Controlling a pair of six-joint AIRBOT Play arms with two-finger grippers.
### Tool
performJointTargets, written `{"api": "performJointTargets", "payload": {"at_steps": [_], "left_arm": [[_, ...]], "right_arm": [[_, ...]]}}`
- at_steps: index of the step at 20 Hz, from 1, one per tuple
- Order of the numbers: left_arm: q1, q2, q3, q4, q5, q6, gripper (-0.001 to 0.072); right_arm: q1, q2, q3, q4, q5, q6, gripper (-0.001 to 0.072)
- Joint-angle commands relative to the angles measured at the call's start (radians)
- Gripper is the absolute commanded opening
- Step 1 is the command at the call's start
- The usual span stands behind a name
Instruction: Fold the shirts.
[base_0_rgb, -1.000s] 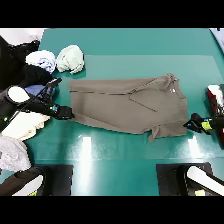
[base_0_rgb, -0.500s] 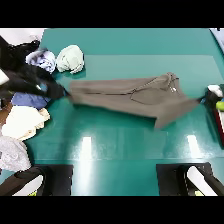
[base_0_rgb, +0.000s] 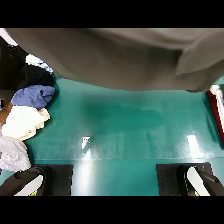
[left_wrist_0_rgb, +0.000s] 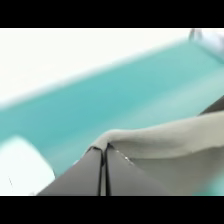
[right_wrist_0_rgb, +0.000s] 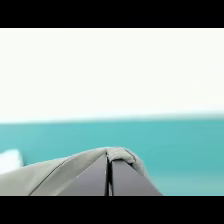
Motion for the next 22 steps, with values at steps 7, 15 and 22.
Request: {"api": "performJointTargets", "payload": {"at_steps": [7,15,22], "left_arm": [[0.0,0.108,0.031,0.015,0.09,-0.001,0.0023],[0.0,-0.045,-0.535,0.088,0.002,-0.045,0.0024],[0.0,-0.359,-0.6,0.159,0.135,-0.045,0.0024]], "right_arm": [[0.007,-0.079,0.475,-0.417,0.235,0.187,0.0014],[0.048,-0.439,0.245,-0.413,0.588,0.224,0.0013],[0.227,-0.697,0.047,-0.46,0.316,0.224,0.0013]]}}
